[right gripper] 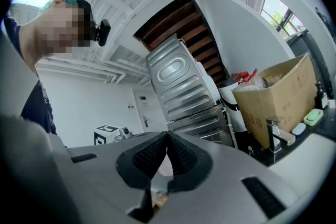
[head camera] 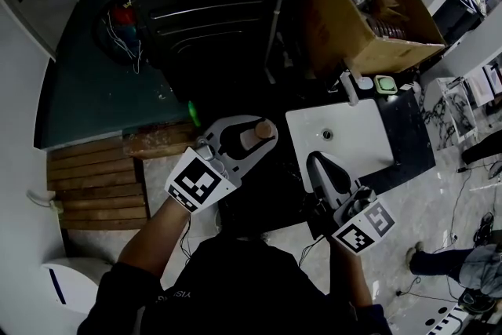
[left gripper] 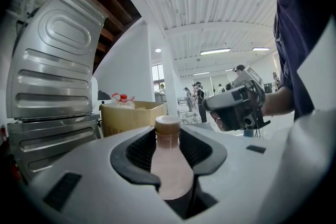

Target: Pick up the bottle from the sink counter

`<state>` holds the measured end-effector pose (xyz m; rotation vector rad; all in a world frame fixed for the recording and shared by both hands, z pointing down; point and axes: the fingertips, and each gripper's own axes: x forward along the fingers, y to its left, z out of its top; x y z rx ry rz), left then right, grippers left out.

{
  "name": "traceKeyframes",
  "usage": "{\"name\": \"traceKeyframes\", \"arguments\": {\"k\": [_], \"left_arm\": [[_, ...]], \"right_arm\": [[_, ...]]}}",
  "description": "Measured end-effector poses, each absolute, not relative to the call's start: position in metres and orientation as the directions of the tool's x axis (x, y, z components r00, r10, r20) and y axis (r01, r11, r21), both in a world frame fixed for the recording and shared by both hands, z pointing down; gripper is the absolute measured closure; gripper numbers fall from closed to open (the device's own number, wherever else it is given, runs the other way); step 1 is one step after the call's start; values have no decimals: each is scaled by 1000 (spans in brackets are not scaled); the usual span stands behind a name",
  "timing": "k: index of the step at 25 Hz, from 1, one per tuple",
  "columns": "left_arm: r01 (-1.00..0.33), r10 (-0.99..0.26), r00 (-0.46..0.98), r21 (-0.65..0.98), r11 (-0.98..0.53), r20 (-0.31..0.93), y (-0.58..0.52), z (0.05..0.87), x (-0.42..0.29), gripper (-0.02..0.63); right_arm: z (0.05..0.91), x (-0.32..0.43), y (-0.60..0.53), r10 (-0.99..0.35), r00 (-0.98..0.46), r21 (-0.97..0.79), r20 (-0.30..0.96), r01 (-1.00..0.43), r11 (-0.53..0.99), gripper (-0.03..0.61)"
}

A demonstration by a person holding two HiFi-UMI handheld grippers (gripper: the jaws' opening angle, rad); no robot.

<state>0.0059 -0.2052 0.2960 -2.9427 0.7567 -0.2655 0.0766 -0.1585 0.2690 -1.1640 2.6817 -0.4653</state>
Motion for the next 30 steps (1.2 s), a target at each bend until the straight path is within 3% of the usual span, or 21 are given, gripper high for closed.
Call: {"name": "traceKeyframes", "arguments": {"k": [30], "left_arm": [[-467, -481, 863, -121, -876, 155, -201, 297, 6, 472]], "right_arm": [[269, 70, -158, -718, -695, -353, -27, -665, 658, 554]]}}
